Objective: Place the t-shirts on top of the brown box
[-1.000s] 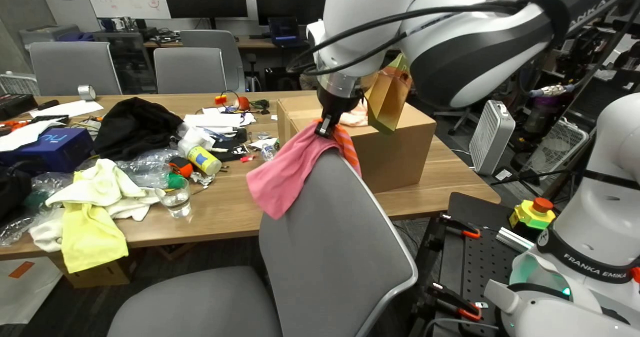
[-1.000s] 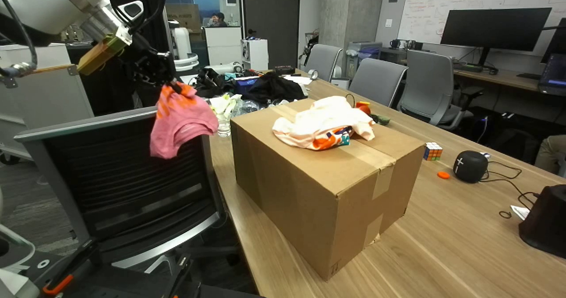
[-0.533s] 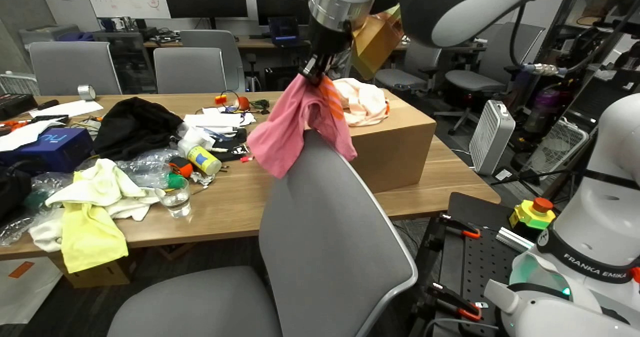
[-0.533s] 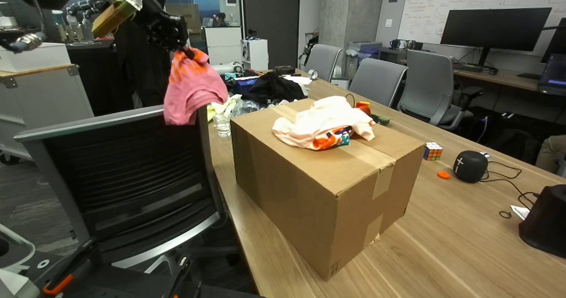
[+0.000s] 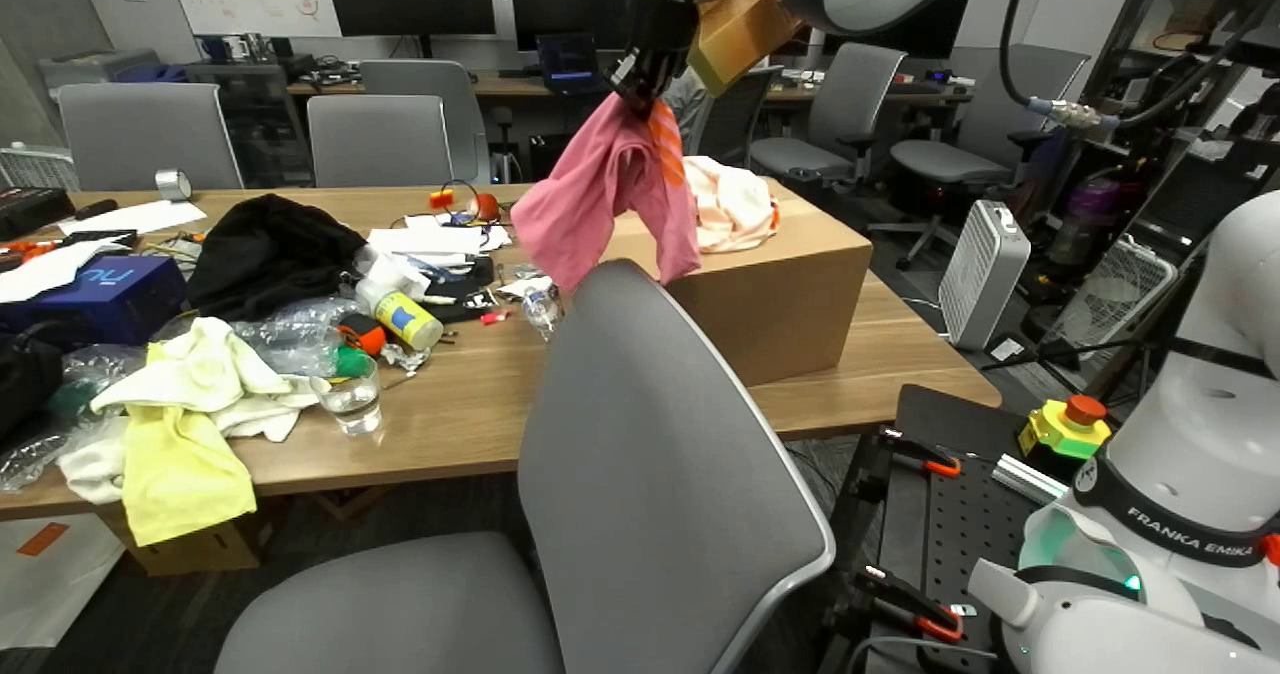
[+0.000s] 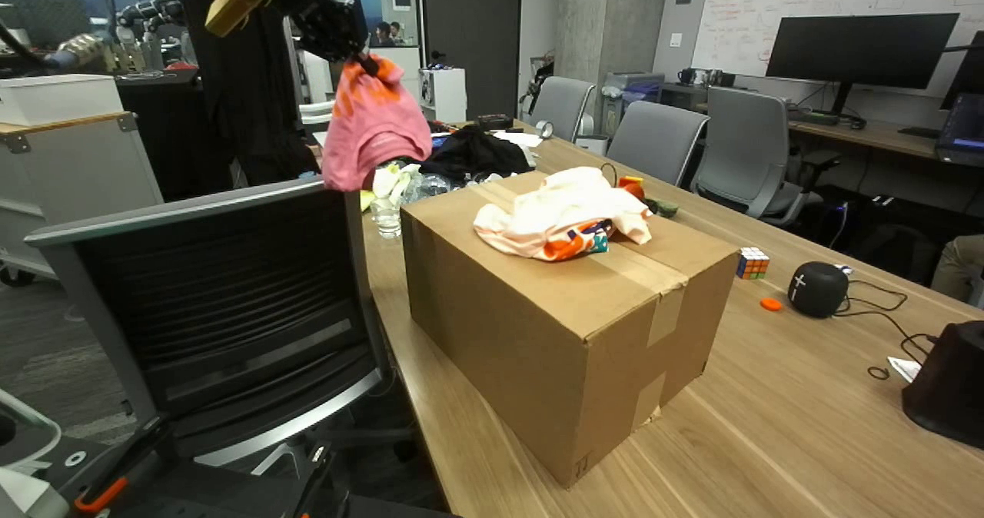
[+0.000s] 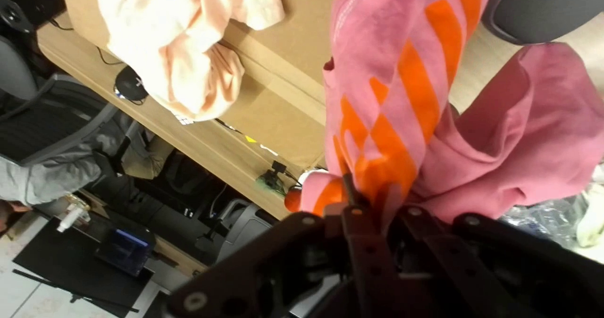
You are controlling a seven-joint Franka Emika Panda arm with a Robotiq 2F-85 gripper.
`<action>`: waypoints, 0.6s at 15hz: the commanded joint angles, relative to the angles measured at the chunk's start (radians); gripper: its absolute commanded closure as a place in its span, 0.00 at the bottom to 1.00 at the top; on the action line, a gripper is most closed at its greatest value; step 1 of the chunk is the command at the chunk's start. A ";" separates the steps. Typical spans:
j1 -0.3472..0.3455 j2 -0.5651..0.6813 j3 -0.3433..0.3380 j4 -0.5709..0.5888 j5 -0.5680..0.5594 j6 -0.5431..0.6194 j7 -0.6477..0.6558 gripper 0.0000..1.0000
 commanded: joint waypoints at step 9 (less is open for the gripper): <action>-0.131 0.086 -0.151 0.185 -0.039 -0.115 0.172 0.96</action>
